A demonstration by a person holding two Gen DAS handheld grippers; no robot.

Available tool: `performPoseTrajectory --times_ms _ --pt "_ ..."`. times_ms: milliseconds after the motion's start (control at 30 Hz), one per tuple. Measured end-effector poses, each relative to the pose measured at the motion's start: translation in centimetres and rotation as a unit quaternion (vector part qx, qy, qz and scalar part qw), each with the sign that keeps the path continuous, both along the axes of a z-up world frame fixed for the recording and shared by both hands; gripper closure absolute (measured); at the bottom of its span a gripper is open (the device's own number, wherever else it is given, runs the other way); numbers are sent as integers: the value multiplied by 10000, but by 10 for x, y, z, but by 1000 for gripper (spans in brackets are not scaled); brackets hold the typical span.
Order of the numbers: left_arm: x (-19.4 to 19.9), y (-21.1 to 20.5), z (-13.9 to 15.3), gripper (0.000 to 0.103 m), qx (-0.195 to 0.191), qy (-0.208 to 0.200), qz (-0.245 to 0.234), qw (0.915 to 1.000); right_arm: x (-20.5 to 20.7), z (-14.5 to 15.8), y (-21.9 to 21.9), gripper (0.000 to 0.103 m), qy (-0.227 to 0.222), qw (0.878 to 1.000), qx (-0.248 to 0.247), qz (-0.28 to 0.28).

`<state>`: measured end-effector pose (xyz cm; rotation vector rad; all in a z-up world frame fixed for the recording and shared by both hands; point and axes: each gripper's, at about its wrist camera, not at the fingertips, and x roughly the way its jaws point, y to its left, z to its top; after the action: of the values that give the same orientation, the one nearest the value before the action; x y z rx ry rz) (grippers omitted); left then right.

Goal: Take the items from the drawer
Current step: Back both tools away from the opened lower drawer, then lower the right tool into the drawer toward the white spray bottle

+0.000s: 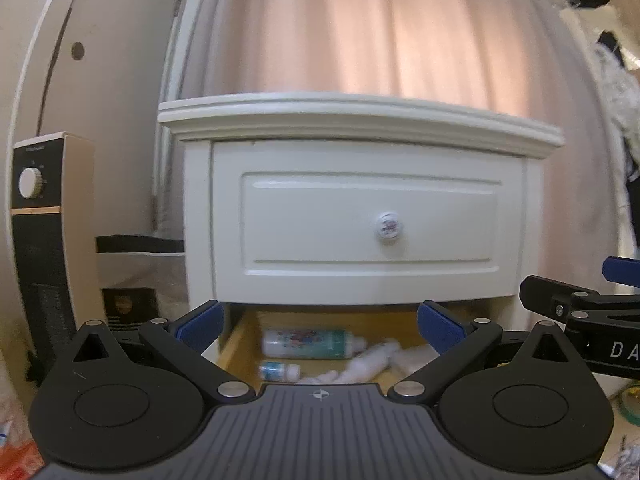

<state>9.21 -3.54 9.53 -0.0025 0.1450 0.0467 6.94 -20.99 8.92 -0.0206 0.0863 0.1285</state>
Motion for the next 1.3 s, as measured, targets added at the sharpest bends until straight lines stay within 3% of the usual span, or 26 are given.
performPoseTrajectory --times_ms 300,467,600,633,800,1100,1167,1300 --pt "35 15 3 0 -102 381 -289 9988 44 6 1 0 338 9992 -153 179" --pt "48 14 -4 0 304 405 102 9987 78 10 3 0 612 9952 -726 238" --pt "56 28 -4 0 62 503 59 9987 108 14 0 0 1039 9872 -1083 537" --pt "57 31 -3 0 -1 514 82 9986 114 14 0 0 1141 9848 -1160 607" --pt "64 23 -9 0 484 478 200 9975 135 12 8 0 1454 9725 -1605 858" --pt "70 36 -16 0 74 710 86 9974 162 5 25 0 2021 9402 -2351 1412" --pt "66 35 -19 0 135 615 130 9979 164 4 28 0 2013 9297 -2691 1506" --pt "57 35 -26 0 207 330 239 9990 175 -1 27 0 2422 9070 -2912 1838"
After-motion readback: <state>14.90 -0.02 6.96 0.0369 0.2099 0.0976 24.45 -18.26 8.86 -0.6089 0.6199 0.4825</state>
